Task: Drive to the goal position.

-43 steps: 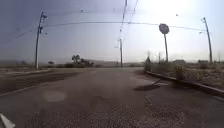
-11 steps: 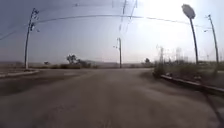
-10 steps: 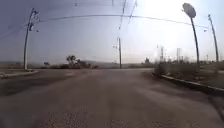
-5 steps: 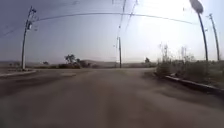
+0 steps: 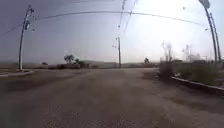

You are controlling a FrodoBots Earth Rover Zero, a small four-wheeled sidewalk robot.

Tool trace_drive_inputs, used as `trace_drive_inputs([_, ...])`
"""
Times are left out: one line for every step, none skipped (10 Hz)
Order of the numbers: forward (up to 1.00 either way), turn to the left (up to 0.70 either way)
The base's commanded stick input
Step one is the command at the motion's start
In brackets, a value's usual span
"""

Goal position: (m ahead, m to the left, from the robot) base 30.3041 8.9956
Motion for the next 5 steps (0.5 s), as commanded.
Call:
trace_drive_inputs([0.7, 0.0])
trace_drive_inputs([0.7, 0.0])
trace_drive_inputs([0.7, 0.0])
trace_drive_inputs([0.7, 0.0])
trace_drive_inputs([0.7, 0.0])
